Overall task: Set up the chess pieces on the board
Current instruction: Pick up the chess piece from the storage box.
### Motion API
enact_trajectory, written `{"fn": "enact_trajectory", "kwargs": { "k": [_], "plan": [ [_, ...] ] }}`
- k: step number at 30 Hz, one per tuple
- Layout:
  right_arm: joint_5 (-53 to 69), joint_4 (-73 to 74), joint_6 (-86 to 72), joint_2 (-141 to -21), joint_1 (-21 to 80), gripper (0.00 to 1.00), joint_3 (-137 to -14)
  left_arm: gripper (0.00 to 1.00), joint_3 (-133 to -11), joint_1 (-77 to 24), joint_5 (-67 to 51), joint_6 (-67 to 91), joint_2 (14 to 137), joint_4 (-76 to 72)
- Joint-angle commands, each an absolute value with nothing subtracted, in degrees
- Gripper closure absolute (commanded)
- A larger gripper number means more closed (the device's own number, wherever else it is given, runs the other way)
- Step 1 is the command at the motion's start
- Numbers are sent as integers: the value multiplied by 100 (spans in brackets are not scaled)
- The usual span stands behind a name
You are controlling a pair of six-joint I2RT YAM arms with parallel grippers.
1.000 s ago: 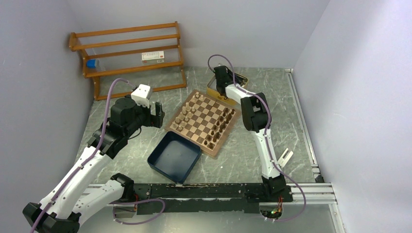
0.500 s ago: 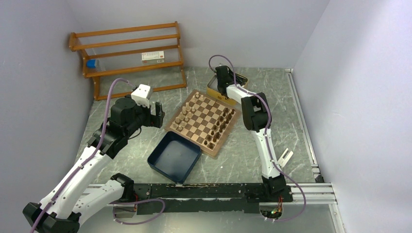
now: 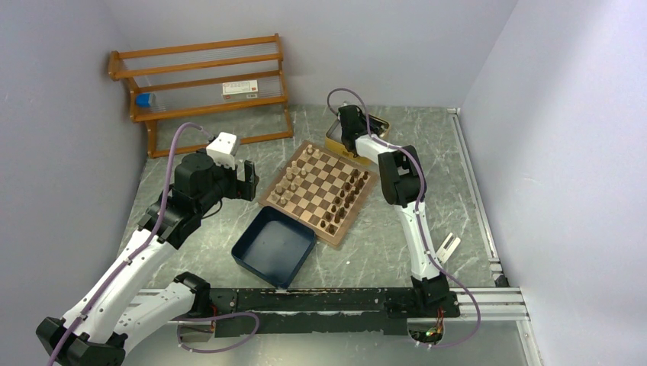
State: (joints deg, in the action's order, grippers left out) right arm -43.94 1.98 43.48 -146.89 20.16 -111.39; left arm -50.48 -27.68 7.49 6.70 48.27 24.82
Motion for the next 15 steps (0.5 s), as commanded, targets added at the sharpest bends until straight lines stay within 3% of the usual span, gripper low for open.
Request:
{"fn": "enact_trajectory", "kwargs": {
  "k": [1, 15],
  "plan": [
    [-4240, 102, 4360, -14718, 1942, 73, -10907, 5, -5071, -2759, 705, 651, 4800, 2382],
    [-4125, -352, 4301, -14400, 2051, 85, -10506, 5, -5071, -2750, 699, 651, 4786, 2374]
  ]
}}
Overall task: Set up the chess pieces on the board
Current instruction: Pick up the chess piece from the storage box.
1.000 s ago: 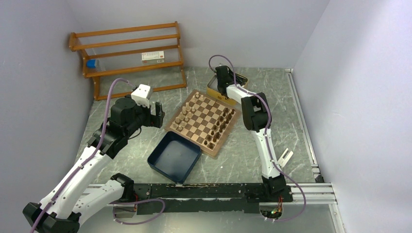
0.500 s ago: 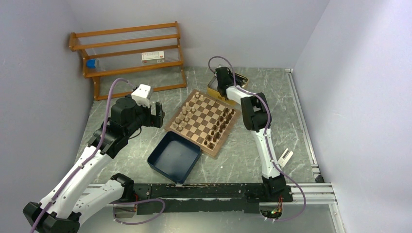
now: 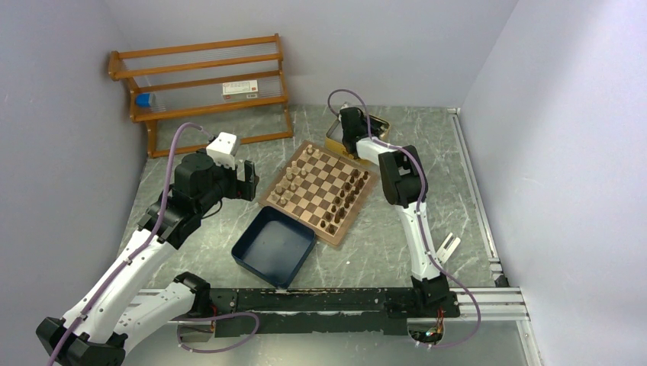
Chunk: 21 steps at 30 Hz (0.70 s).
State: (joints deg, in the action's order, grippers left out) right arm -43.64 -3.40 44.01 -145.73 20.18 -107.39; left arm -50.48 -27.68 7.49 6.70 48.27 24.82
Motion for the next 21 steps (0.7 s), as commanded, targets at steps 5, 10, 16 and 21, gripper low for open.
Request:
{"fn": "enact_trajectory", "kwargs": {
  "k": [5, 10, 16, 21],
  "plan": [
    [-4094, -515, 4262, -14255, 2127, 87, -10457, 5, -5071, -2750, 696, 650, 4780, 2373],
    [-3977, -499, 4085, -14027, 2184, 88, -10444, 5, -5071, -2751, 690, 642, 4762, 2374],
    [-3676, -182, 3573, -13683, 2214, 89, -10527, 5, -5071, -2750, 712, 642, 4752, 2373],
    [-3265, 236, 2916, -13327, 2207, 89, -10561, 5, -5080, -2751, 691, 642, 4770, 2374]
  ]
}}
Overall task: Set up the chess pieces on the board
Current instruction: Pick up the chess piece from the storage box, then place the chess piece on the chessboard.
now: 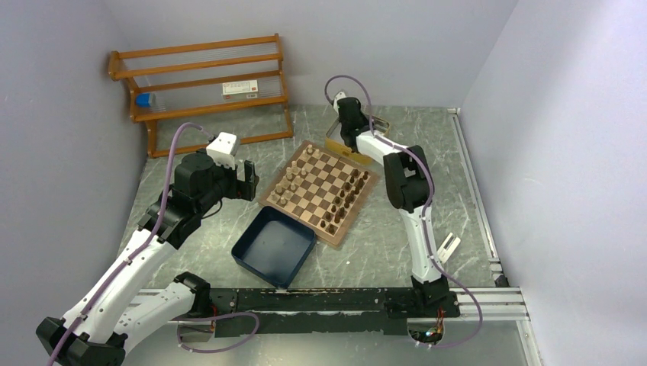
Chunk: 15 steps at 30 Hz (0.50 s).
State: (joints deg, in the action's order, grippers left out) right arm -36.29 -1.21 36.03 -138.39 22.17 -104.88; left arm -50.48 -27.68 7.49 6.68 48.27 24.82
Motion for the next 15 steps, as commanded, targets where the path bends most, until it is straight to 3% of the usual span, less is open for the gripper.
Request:
{"fn": "enact_trajectory", "kwargs": {
  "k": [1, 8, 15],
  "plan": [
    [-3147, 356, 2744, -13250, 2208, 89, -10572, 5, -5080, -2749, 698, 642, 4770, 2373],
    [-1829, 1347, 1243, -12439, 2207, 90, -10407, 5, -5089, -2746, 770, 642, 4801, 2393],
    [486, 1891, -435, -11519, 2206, 91, -9615, 5, -5071, -2742, 790, 658, 4790, 2382]
  ]
}}
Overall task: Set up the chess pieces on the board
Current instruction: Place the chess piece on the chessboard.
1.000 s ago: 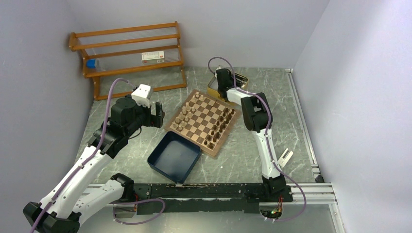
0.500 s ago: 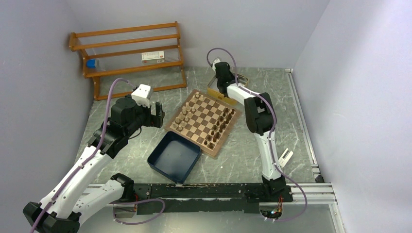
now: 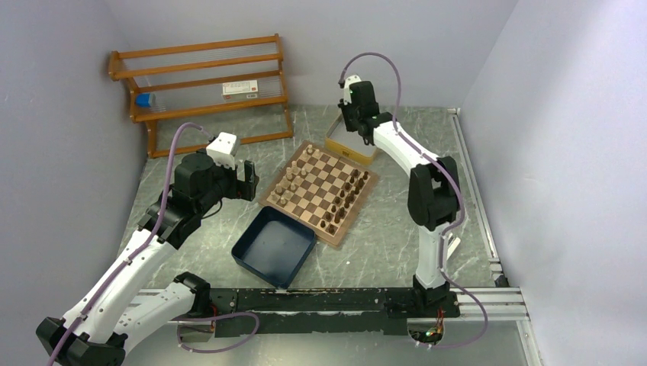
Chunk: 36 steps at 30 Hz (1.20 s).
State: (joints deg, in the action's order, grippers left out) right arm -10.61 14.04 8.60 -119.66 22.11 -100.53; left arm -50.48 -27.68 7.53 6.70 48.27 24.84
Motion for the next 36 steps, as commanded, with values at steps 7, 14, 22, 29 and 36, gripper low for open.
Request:
{"fn": "enact_trajectory", "kwargs": {
  "k": [7, 14, 22, 29, 36],
  "plan": [
    [1545, 2680, -920, -11270, 2464, 91, -9247, 5, -5063, -2741, 651, 674, 4775, 2364],
    [1373, 3434, -780, -11385, 2906, 89, -9303, 5, -5071, -2749, 616, 677, 4793, 2366],
    [1348, 3713, -713, -11916, 3098, 85, -9576, 5, -5071, -2743, 659, 677, 4830, 2383],
    [1343, 3674, -700, -12119, 3147, 81, -9669, 5, -5064, -2747, 689, 668, 4802, 2382],
    [1222, 3600, -720, -12081, 3149, 66, -9659, 5, -5068, -2750, 675, 669, 4795, 2382]
  ]
}}
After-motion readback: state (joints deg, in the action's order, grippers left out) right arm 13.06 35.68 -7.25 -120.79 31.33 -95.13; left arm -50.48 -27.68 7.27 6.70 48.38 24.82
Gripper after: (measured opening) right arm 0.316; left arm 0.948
